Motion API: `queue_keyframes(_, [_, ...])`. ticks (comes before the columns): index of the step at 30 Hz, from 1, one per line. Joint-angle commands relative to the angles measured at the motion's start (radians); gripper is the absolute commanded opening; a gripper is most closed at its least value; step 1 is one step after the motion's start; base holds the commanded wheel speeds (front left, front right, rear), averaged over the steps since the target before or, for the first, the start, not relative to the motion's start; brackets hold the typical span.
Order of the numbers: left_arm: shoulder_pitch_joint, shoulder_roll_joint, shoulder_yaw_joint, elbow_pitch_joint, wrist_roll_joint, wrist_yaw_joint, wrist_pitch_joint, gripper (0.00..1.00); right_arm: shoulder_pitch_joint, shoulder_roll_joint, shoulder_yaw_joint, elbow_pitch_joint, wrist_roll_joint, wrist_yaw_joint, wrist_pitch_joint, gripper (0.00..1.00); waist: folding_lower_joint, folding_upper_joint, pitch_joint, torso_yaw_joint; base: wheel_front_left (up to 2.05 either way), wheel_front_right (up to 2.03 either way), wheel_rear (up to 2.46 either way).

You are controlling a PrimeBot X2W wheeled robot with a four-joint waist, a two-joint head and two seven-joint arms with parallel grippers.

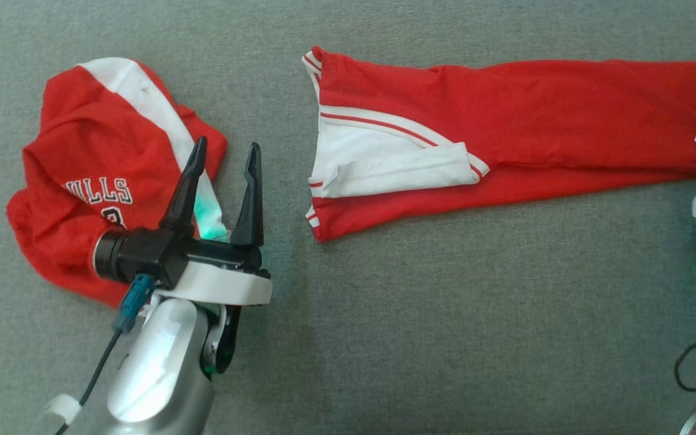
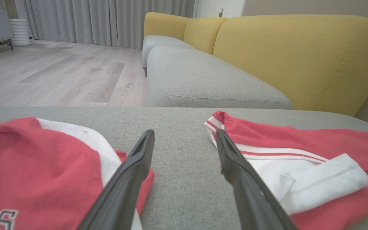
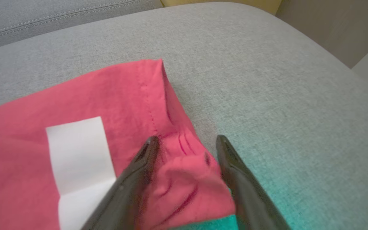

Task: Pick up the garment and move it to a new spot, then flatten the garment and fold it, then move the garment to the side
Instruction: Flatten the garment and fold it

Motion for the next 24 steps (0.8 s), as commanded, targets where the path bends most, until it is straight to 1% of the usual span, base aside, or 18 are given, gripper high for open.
queue_keyframes(1, [-0.026, 0.005, 0.039, -0.024, 0.011, -0.007, -0.005, 1.0, -0.007, -0.009, 0.03, -0.005, 0.007, -0.001, 0.007, 0.0, 0.0, 0.0, -0.001, -0.003, 0.0, 0.0, 0.0])
queue_keyframes(8, [-0.033, 0.0, 0.055, -0.021, 0.029, -0.014, -0.005, 1.0, -0.009, -0.038, 0.069, 0.036, 0.054, -0.001, -0.012, 0.0, 0.0, 0.0, -0.013, -0.022, 0.0, 0.0, 0.0])
queue_keyframes(11, [-0.03, -0.001, 0.059, -0.02, 0.036, -0.018, -0.005, 1.0, -0.004, -0.065, 0.07, 0.037, 0.063, -0.001, -0.031, 0.0, 0.0, 0.0, -0.025, -0.029, 0.0, 0.0, 0.0])
queue_keyframes(13, [-0.024, -0.004, 0.065, -0.02, 0.04, -0.021, -0.005, 1.0, 0.008, -0.098, 0.057, 0.026, 0.049, -0.001, -0.049, 0.0, 0.0, 0.0, -0.042, -0.033, 0.0, 0.0, 0.0])
queue_keyframes(19, [-0.007, -0.012, 0.069, -0.022, 0.044, -0.025, -0.005, 1.0, 0.053, -0.144, -0.025, -0.047, -0.05, -0.001, -0.05, 0.0, 0.0, 0.0, -0.085, -0.035, 0.0, 0.0, 0.0])
queue_keyframes(22, [0.004, -0.017, 0.071, -0.025, 0.043, -0.026, -0.005, 1.0, 0.061, -0.134, -0.051, -0.081, -0.082, -0.001, -0.041, 0.0, 0.0, 0.0, -0.11, -0.033, 0.0, 0.0, 0.0])
queue_keyframes(24, [0.014, -0.02, 0.073, -0.027, 0.042, -0.025, -0.005, 1.0, 0.063, -0.114, -0.045, -0.101, -0.092, -0.001, -0.038, 0.0, 0.0, 0.0, -0.129, -0.031, 0.0, 0.0, 0.0])
